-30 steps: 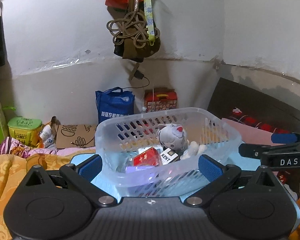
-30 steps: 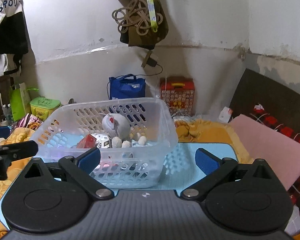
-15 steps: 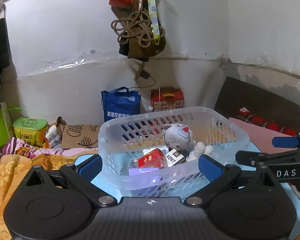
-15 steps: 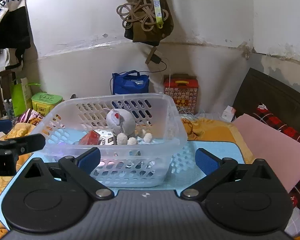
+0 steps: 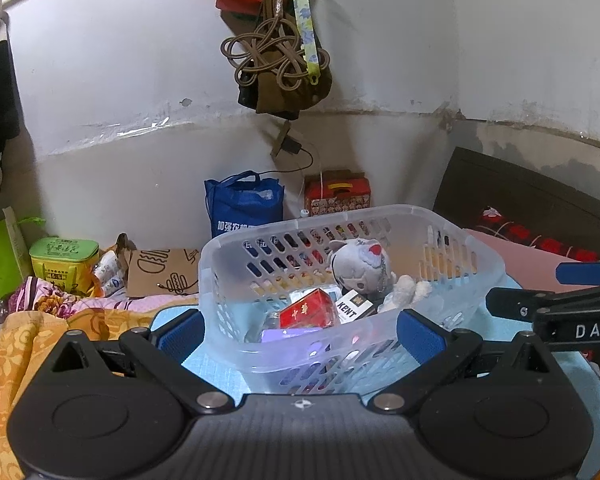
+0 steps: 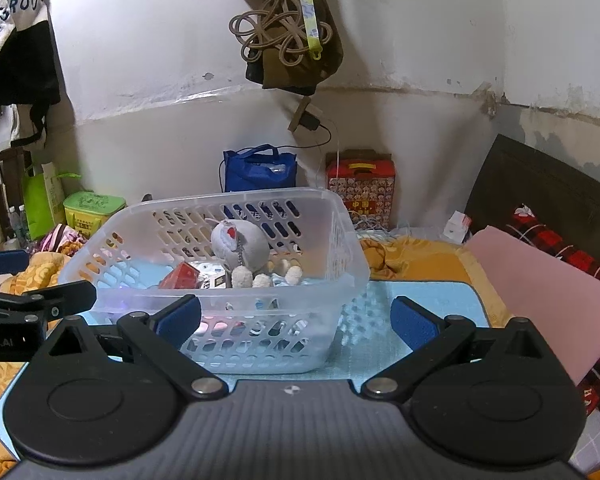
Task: Organize objects
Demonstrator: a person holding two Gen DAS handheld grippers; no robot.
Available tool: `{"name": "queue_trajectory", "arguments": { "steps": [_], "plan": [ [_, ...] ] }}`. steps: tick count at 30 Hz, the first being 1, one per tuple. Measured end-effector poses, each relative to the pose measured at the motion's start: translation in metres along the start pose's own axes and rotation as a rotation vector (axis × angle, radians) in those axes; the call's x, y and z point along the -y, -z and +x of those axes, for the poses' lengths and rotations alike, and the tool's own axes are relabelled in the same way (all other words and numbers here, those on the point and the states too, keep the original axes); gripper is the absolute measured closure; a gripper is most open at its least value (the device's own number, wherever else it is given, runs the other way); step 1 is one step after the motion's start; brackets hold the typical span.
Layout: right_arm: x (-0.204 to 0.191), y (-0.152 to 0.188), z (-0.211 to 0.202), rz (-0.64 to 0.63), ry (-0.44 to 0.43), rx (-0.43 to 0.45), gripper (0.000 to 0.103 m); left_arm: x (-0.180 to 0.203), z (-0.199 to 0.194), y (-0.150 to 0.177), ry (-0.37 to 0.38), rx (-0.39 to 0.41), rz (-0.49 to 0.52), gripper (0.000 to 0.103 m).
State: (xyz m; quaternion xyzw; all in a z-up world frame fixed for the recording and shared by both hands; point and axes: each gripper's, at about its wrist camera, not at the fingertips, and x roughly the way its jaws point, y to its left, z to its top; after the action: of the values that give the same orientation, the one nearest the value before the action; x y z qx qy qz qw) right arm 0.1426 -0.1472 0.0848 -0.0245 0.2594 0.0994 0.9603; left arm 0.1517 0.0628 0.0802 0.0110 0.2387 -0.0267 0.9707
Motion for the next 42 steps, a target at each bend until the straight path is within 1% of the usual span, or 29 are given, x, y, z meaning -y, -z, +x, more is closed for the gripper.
{"name": "queue_trajectory", "arguments": {
  "steps": [13, 28, 32, 42],
  "plan": [
    [-0.005, 0.003, 0.0, -0.013, -0.007, 0.005, 0.0, -0.001, 0.002, 0.003, 0.001, -0.007, 0.001, 0.0],
    [-0.008, 0.004, 0.0, -0.012, -0.005, 0.009, 0.0, 0.0, 0.001, 0.003, -0.009, 0.003, 0.001, 0.0],
    [-0.008, 0.004, 0.0, -0.012, -0.006, 0.009, 0.0, -0.002, 0.001, 0.003, 0.004, 0.004, 0.001, 0.0],
    [-0.01, 0.005, -0.001, -0.015, -0.006, 0.009, 0.0, -0.002, 0.001, 0.003, -0.001, 0.009, -0.005, 0.0]
  ]
}}
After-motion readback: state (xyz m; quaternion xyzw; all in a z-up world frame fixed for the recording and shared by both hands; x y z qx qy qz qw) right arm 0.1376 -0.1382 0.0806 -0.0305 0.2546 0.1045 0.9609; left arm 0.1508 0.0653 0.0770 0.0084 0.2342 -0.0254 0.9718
